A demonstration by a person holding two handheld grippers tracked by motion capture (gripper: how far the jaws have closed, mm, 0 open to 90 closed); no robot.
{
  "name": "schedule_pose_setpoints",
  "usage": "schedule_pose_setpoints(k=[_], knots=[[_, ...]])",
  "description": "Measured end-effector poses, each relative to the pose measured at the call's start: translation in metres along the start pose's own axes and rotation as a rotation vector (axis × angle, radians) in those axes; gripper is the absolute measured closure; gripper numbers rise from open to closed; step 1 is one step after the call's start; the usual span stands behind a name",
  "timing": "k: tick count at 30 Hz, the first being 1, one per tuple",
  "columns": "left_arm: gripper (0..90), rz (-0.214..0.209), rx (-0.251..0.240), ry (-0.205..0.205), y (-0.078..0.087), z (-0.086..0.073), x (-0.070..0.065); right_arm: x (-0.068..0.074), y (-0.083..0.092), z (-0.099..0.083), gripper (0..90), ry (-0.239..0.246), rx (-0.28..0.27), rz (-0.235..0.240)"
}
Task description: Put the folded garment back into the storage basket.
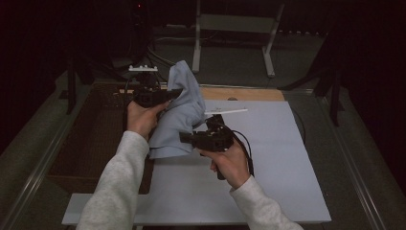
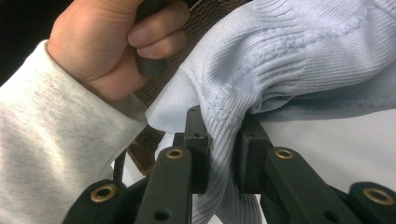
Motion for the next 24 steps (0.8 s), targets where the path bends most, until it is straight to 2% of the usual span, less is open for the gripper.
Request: schedule_pose_setpoints(k=[24], knots=[[86.6,0.021,-0.04,0.025,0.024,-0.002,0.017,0.014,-0.021,0.007,78.5,0.034,0.023,0.002]])
Point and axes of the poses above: each handheld gripper's, and its own axes: y roughly backward along the jaws, z roughly out of its top, x roughly to its left, the point moved 4 cm from there along -y, roughly forward along the jaws, and after that the axes turned 1 degree about y, right-handed, at the moved point
